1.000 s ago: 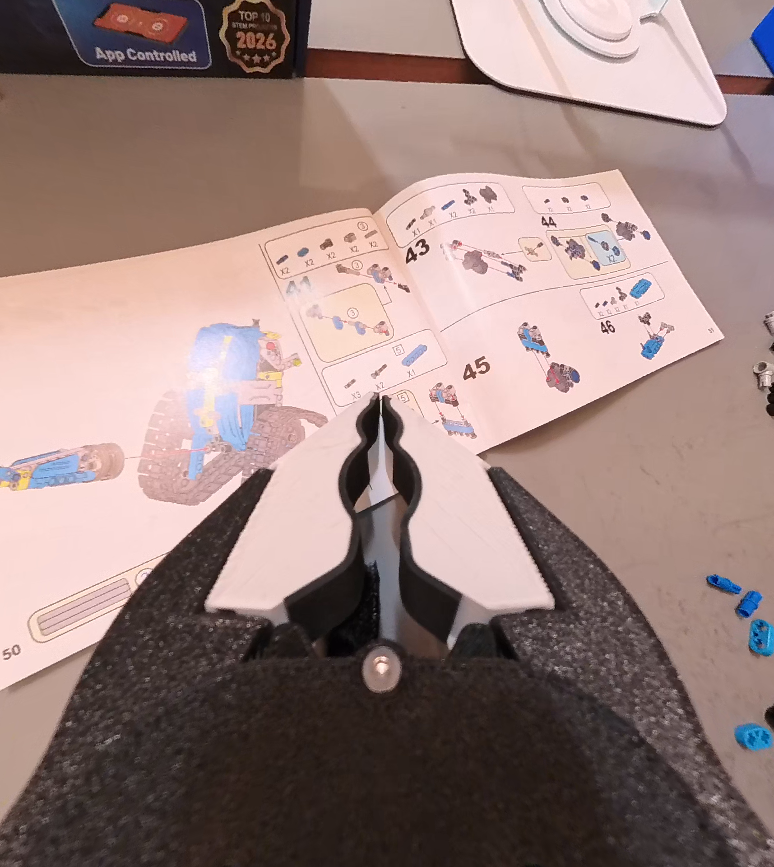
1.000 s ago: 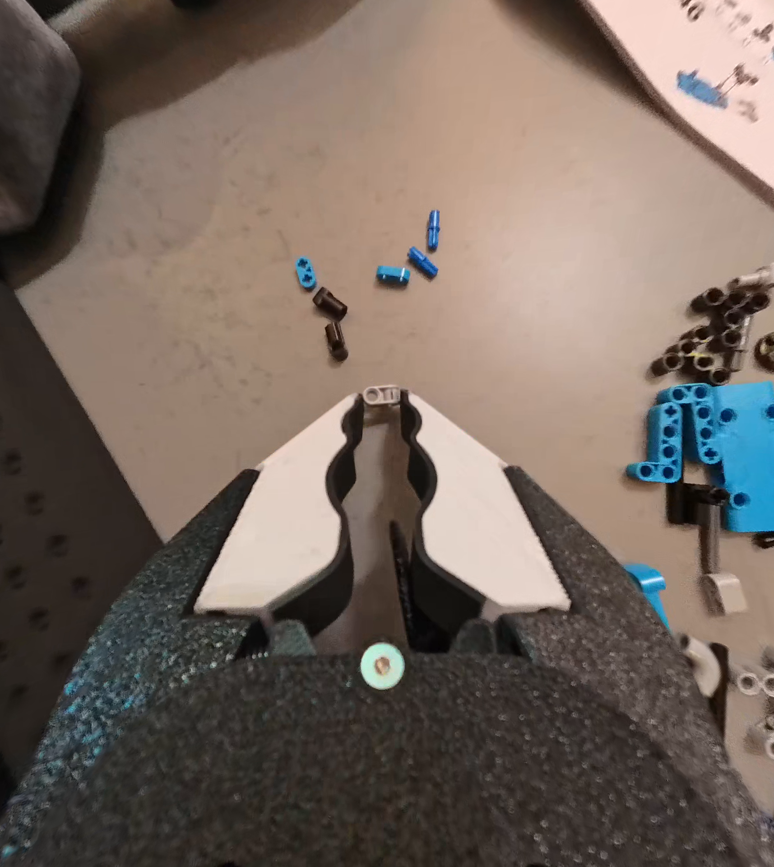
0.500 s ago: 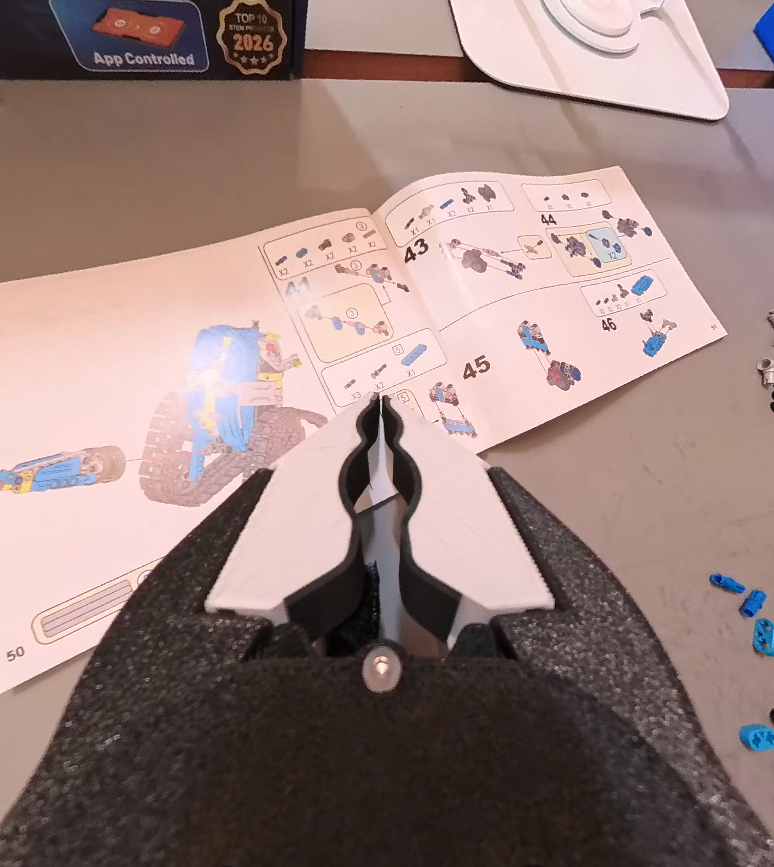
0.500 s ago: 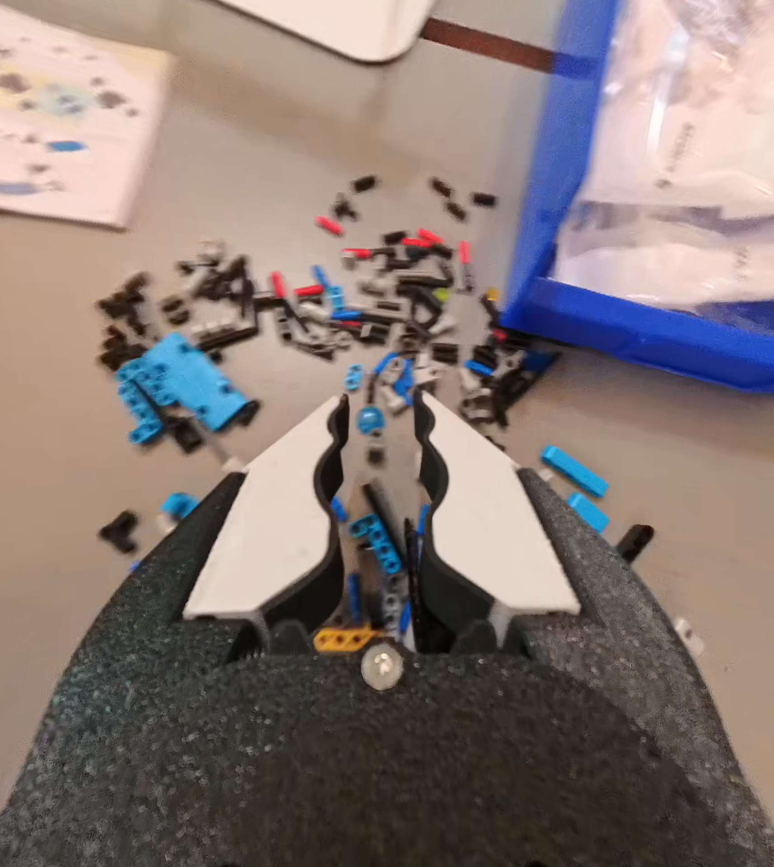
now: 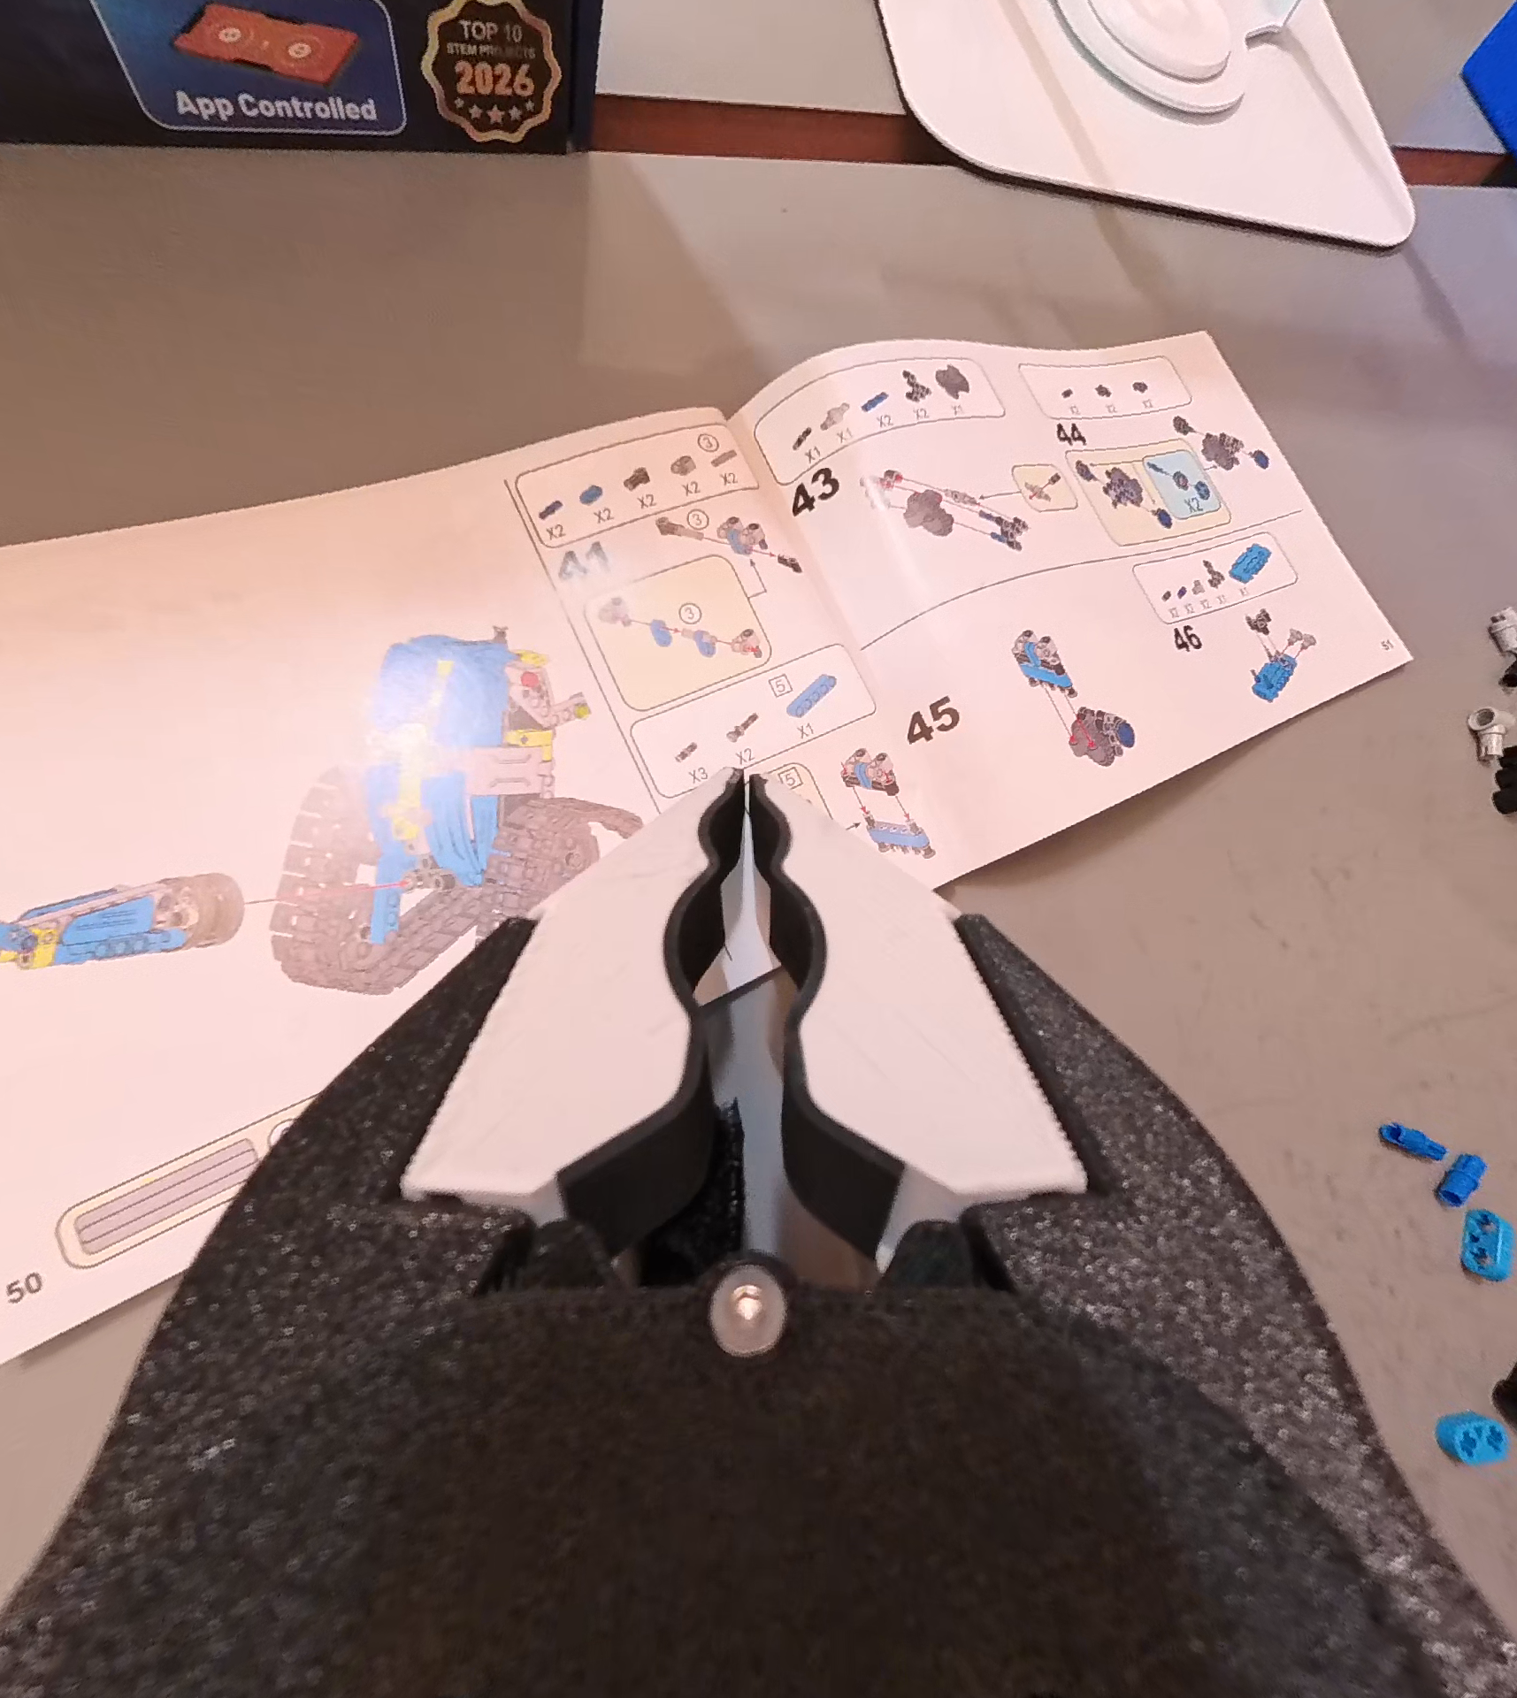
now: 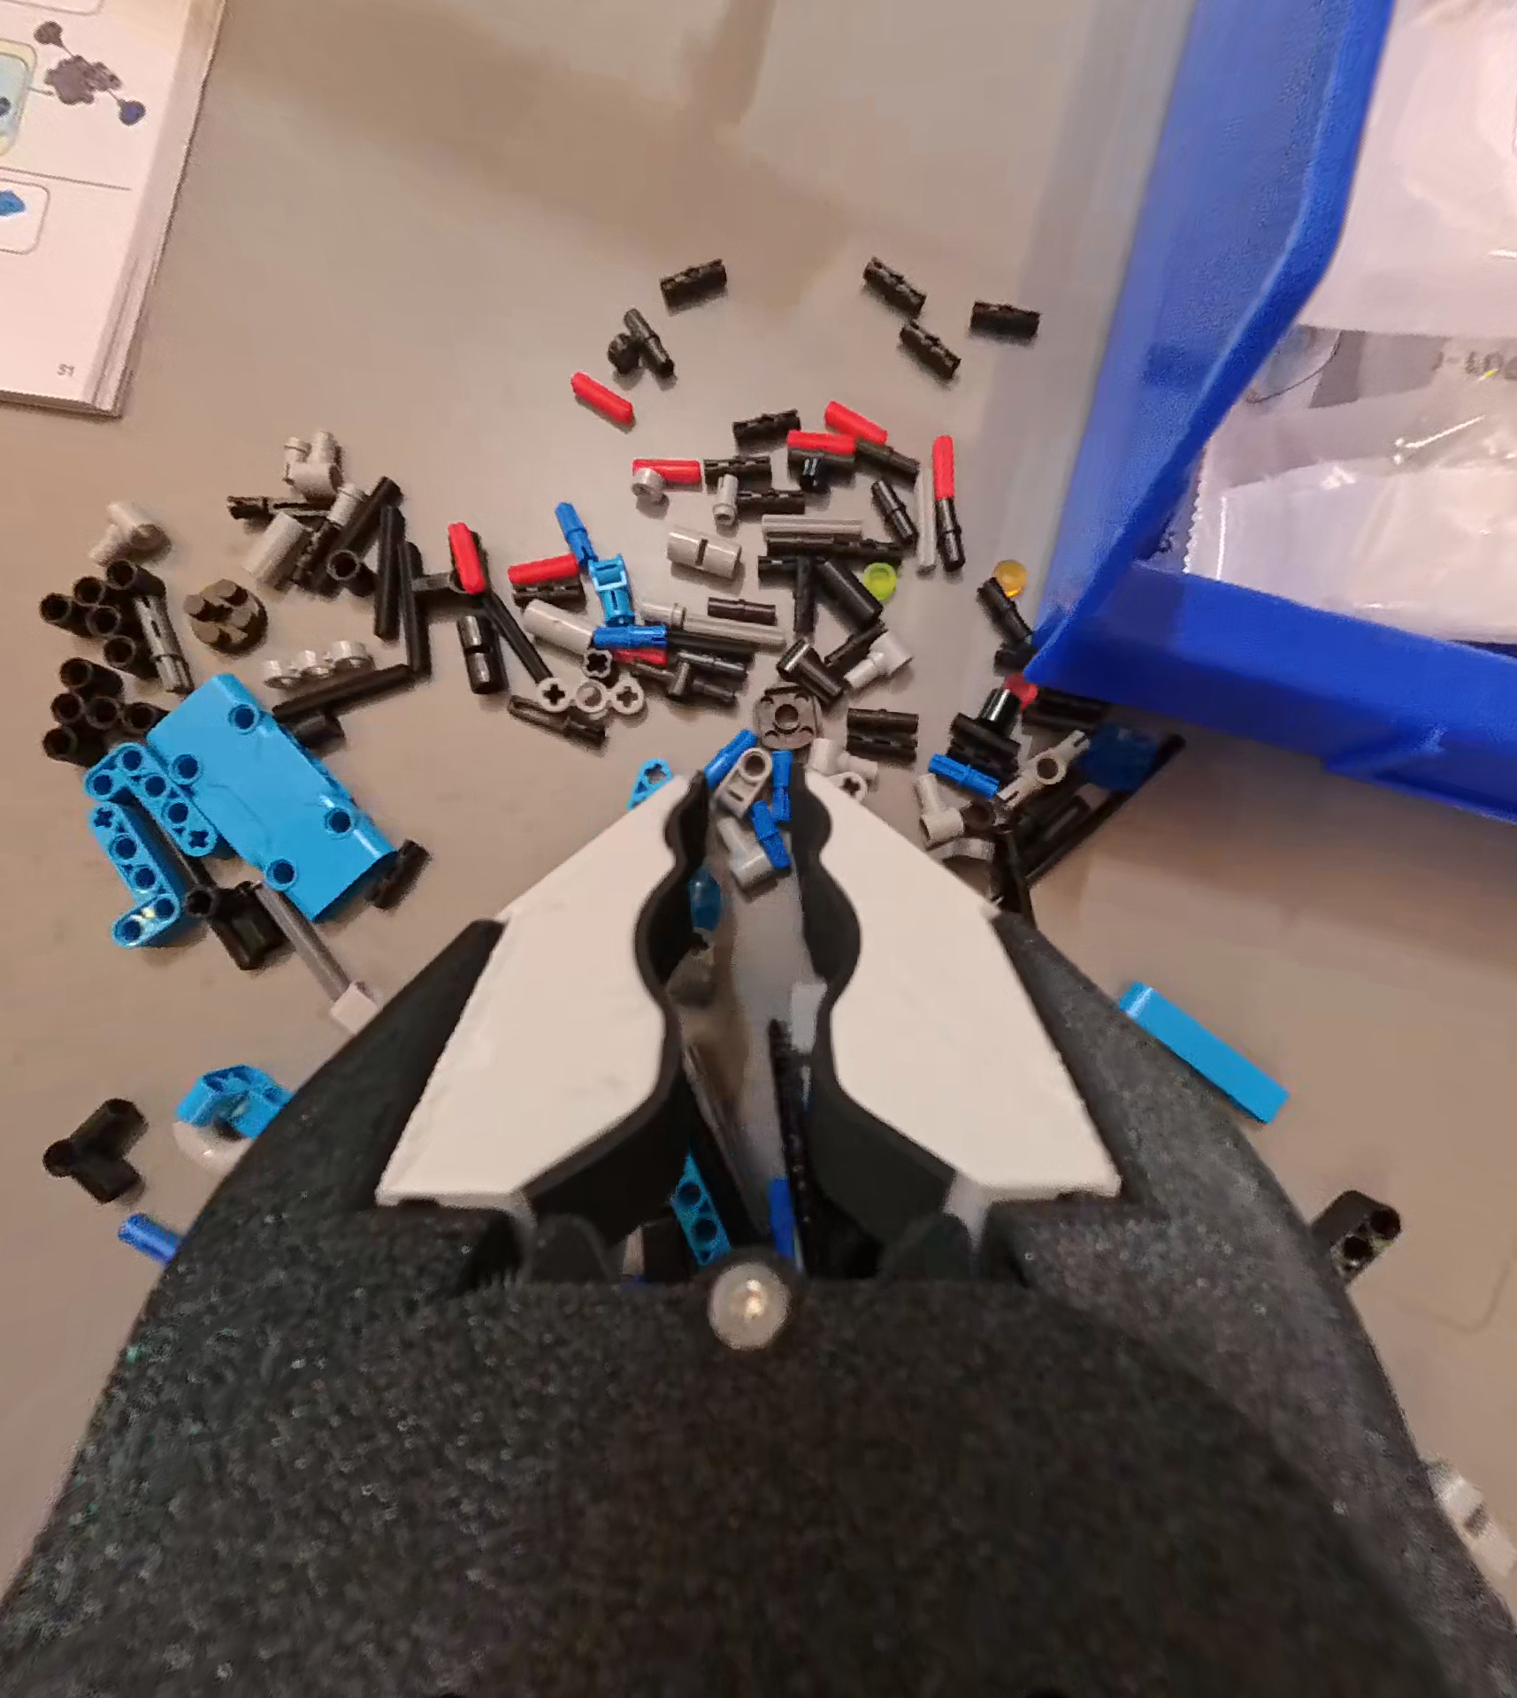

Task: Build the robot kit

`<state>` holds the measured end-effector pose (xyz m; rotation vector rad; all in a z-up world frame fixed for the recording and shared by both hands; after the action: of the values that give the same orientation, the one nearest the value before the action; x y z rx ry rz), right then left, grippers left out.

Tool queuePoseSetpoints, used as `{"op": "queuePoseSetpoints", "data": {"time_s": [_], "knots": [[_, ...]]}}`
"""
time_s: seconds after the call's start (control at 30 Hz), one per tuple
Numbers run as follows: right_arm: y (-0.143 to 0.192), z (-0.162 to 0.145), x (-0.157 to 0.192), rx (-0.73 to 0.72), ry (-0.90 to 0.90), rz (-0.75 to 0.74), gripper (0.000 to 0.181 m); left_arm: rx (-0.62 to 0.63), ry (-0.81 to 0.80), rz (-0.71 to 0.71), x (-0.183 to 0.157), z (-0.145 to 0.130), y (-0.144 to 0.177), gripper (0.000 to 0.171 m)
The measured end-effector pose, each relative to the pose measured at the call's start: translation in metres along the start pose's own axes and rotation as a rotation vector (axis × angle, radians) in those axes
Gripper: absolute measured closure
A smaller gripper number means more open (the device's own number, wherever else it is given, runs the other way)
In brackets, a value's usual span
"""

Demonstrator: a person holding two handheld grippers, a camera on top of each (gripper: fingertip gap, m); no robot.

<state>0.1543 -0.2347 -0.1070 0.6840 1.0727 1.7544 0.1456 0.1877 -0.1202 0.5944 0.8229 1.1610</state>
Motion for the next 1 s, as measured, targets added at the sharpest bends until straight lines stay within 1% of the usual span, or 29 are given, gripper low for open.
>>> {"op": "queuePoseSetpoints", "data": {"time_s": [0.07,0.37,0.47,0.57,0.6,0.67,0.77,0.83,0.9,1.0], "knots": [[-0.003,0.0,0.001,0.01,0.014,-0.003,0.168,0.0,0.001,-0.001,0.0,0.0,0.0,0.171],[-0.002,-0.002,0.0,0.022,0.017,0.001,0.174,0.0,0.0,0.0,0.0,0.0,0.0,0.171],[0.005,-0.001,0.003,0.004,0.029,-0.005,0.174,0.0,-0.001,0.001,0.0,0.0,0.0,0.171],[0.016,0.002,0.014,-0.021,0.054,0.027,0.174,0.0,-0.002,0.002,0.0,0.0,0.0,0.171],[0.021,0.004,0.022,-0.034,0.075,0.051,0.174,0.0,-0.002,0.003,0.0,0.0,0.0,0.171],[0.033,0.008,0.049,-0.067,0.148,0.141,0.173,0.0,-0.003,0.003,0.0,0.0,0.0,0.171],[0.05,0.006,0.111,-0.097,0.336,0.344,0.173,0.0,-0.003,0.004,0.0,0.0,0.0,0.171],[0.055,0.002,0.146,-0.089,0.433,0.407,0.173,0.0,-0.004,0.005,0.0,0.0,0.0,0.171],[0.053,-0.005,0.176,-0.041,0.515,0.467,0.173,0.0,-0.005,0.006,0.0,0.0,0.0,0.171],[0.043,-0.014,0.206,0.005,0.583,0.489,0.173,-0.001,-0.006,0.006,0.0,0.0,0.0,0.171]]}}
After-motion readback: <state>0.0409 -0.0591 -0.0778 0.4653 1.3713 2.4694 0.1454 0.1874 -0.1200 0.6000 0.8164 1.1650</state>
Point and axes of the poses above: each gripper's, where its closed fingertips meet, y back along the fingers, z out of its top, x = y × z across the jaws, the point moved 6 cm from there along y, back along the fingers, and after that the axes turned 11 degrees about x, right-handed, at the moved point
